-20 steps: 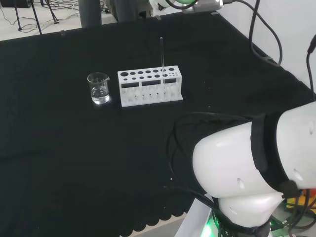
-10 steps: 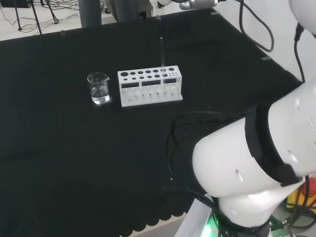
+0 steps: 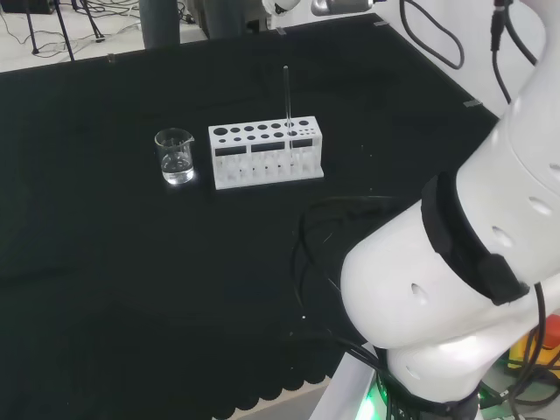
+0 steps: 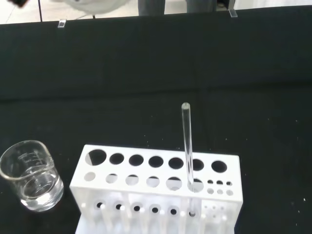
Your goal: Take the glass rod from the white test tube rack.
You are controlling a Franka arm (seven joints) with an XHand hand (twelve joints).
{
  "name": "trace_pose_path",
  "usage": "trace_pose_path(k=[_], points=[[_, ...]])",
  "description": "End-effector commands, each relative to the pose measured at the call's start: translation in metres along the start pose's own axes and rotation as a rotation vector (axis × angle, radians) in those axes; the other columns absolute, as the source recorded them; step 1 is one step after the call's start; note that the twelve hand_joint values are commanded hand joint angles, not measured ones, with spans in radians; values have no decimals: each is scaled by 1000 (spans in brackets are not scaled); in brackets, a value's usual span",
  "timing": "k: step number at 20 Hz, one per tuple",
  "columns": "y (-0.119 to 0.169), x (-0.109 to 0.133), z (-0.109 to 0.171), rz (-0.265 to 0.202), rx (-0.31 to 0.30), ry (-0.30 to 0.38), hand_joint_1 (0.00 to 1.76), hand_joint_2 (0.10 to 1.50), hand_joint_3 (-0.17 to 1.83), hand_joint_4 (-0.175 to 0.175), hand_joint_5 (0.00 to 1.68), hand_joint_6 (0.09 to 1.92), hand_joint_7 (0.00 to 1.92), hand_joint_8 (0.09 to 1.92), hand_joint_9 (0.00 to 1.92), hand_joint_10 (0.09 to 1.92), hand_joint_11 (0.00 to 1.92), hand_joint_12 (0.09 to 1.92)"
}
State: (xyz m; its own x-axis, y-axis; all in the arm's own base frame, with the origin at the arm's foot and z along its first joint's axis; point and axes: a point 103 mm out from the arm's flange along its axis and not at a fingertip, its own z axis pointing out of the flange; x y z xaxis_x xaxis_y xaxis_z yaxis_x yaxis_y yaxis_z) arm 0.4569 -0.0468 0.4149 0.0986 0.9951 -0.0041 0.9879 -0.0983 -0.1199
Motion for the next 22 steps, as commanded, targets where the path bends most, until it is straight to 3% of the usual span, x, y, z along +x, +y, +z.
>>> trace_pose_path(k=[1, 10, 22], points=[[34, -9, 6, -14, 6, -24, 727, 781, 622, -175, 0, 87, 0, 316, 0, 645, 0, 962], [56, -16, 28, -19, 38, -17, 719, 797, 598, -175, 2, 87, 0, 364, 0, 666, 0, 983], [50, -7, 62, -34, 70, -19, 676, 823, 577, -175, 14, 87, 0, 608, 0, 865, 0, 1145]])
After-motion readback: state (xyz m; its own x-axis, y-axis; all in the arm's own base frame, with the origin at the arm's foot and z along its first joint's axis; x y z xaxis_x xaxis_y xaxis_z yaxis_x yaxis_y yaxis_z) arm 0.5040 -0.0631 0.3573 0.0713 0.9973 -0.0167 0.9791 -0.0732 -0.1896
